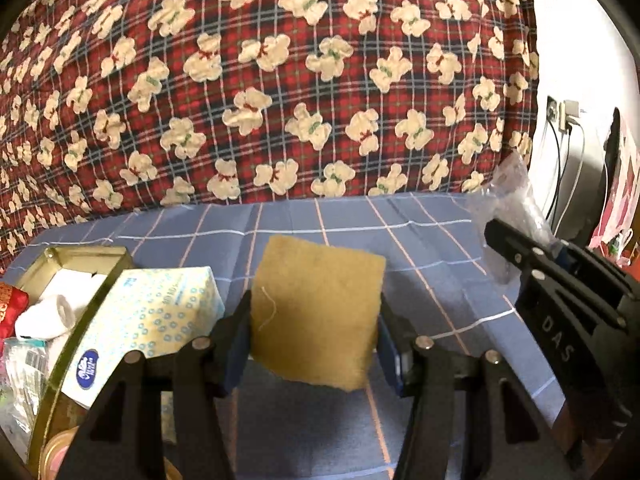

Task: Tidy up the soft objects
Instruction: 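Carry the tan sponge and cotton-ball bag with both tools toward the gold tray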

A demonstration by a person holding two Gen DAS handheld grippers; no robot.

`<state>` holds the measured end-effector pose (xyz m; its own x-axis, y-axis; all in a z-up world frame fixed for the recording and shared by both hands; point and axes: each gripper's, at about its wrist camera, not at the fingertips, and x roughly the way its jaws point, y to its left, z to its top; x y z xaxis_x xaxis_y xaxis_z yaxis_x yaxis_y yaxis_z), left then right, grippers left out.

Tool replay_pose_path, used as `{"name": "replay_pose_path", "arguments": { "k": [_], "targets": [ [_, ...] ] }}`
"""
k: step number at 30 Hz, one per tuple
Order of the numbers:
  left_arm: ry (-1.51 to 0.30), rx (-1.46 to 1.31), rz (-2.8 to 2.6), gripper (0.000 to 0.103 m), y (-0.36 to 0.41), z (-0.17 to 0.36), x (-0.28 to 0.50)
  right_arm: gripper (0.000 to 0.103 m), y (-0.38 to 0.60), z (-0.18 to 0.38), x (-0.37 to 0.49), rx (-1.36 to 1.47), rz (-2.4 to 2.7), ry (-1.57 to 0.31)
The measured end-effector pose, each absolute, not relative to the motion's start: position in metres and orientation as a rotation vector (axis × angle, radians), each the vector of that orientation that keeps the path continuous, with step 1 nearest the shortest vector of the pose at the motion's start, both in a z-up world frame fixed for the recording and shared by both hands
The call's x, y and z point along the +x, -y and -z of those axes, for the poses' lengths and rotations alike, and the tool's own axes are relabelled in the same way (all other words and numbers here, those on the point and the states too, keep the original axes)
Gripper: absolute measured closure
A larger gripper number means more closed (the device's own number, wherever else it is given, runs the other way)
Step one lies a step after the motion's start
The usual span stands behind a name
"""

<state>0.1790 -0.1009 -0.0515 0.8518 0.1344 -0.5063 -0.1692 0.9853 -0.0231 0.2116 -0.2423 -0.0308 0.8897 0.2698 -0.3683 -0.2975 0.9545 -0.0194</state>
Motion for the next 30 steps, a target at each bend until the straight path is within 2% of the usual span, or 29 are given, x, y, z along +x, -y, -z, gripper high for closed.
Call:
{"name": "replay_pose_path", "arguments": {
  "k": [30],
  "targets": [
    [-0.322,-0.053,-0.167,0.049,0.103,0.036,0.134,0.086,0.249,0.024,0.182,-0.052,-0.282,-0.278]
  ]
}}
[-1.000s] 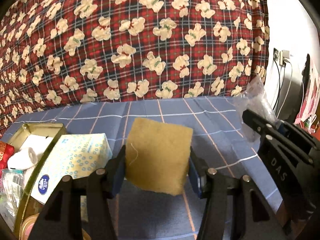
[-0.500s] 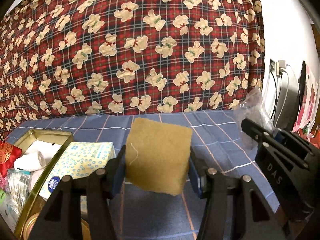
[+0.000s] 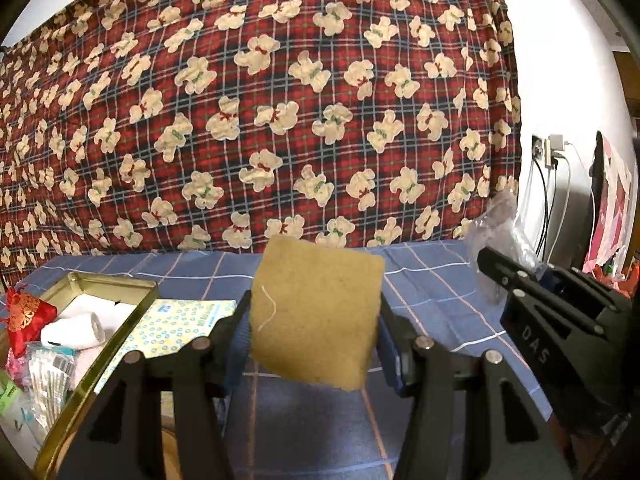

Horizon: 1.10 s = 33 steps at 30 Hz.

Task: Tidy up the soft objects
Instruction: 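Carry the tan sponge and cotton-ball bag with both tools toward the gold tray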

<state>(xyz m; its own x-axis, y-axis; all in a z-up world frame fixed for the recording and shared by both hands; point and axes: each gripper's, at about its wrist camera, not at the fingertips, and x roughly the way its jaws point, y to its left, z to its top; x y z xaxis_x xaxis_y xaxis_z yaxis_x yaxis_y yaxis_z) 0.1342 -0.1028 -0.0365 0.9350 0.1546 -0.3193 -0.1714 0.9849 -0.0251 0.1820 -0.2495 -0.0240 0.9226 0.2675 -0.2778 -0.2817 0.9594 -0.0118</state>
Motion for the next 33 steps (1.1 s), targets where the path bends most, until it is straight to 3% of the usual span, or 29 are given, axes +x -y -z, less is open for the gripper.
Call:
{"name": "replay_pose_path", "arguments": {
  "k": [33],
  "targets": [
    [-0.273,-0.076,-0.190,0.049,0.086,0.034,0.104,0.086,0.234,0.018,0.146,-0.087,-0.283,-0.180]
  ]
}}
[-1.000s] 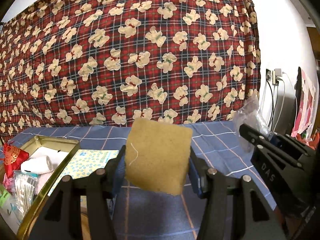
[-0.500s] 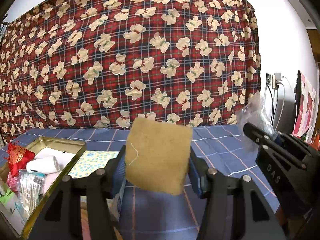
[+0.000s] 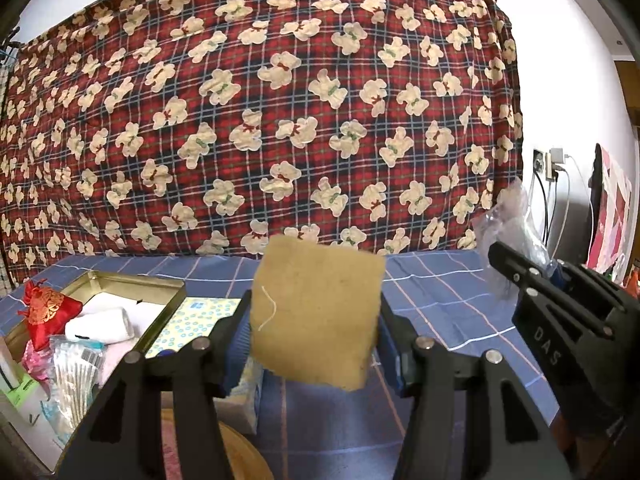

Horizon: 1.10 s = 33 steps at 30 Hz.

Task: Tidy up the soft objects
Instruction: 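Carry the tan sponge and cotton-ball bag with both tools toward the gold tray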

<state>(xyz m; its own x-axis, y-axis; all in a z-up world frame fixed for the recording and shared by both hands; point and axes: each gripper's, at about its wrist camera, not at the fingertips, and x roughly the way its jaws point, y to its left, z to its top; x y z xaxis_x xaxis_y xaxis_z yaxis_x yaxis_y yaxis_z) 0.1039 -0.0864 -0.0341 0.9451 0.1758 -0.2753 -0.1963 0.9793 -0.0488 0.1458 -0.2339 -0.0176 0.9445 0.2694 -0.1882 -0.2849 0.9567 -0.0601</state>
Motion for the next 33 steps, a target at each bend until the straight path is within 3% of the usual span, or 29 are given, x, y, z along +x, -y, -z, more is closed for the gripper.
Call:
{"name": "replay_pose_path", "arguments": {
  "k": [33],
  "targets": [
    [-0.253,-0.170,-0.156,0.049,0.045,0.033,0.070,0.086,0.176,0.028,0.132,-0.116,-0.409,-0.282]
  ]
}}
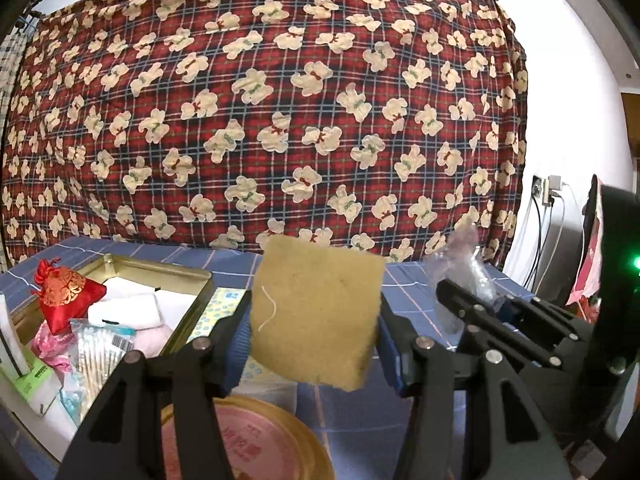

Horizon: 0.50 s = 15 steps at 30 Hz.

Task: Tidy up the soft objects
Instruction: 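Carry the tan sponge and cotton-ball bag with both tools toward the gold tray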

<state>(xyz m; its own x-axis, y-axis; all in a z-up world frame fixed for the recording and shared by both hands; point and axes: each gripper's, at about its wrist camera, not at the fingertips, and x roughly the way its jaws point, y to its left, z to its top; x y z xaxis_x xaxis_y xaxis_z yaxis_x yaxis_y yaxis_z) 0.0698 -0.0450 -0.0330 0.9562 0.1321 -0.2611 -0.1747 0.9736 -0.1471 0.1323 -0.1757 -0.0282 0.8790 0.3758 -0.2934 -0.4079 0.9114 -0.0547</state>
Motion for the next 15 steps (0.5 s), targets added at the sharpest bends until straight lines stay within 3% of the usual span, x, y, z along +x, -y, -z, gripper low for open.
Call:
{"name": "replay_pose_path", "arguments": {
  "k": [15],
  "targets": [
    [-0.269,-0.188,-0.197,0.049,-0.006,0.001,0.045,0.086,0.121,-0.003,0.120,-0.099,-0.542,-0.297]
  ]
}}
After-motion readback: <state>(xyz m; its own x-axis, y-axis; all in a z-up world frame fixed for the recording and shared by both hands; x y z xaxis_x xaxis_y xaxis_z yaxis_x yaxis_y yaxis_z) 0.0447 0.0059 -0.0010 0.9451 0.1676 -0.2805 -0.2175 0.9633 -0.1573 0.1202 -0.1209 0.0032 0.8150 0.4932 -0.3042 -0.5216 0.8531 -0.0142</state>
